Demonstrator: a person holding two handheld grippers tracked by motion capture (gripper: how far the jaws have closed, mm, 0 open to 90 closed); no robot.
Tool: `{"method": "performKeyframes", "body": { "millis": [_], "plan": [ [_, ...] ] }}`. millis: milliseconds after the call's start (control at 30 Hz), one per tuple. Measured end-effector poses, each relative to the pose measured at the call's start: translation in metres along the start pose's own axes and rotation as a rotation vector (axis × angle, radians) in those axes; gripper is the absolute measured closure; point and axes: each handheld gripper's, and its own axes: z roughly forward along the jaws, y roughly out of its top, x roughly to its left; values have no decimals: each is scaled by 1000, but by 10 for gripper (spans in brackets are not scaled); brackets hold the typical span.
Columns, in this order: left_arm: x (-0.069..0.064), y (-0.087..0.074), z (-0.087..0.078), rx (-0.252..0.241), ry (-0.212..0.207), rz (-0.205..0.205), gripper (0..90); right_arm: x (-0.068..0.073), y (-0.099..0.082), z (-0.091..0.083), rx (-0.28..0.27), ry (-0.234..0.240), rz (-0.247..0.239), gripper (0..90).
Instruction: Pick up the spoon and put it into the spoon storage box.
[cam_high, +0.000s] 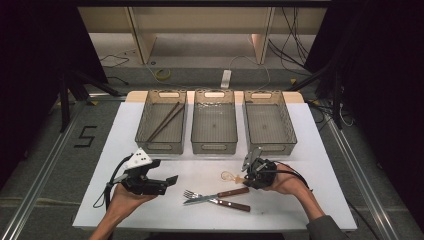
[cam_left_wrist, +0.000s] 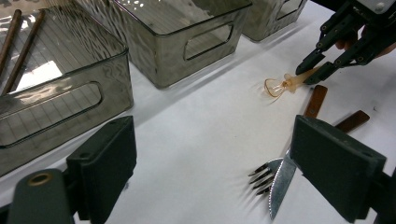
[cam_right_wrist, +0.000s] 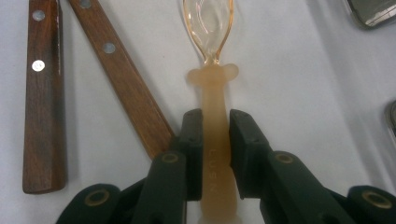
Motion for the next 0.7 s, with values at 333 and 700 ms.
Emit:
{"method": "performKeyframes", "body": {
  "millis": [333,700],
  "plan": [
    [1,0,-1,-21,-6,-10,141,-6,-3,-12,-83,-23,71,772],
    [3,0,-4,-68,-12,-40,141,-10,0,-29,-226,-35,135,772]
  ]
}}
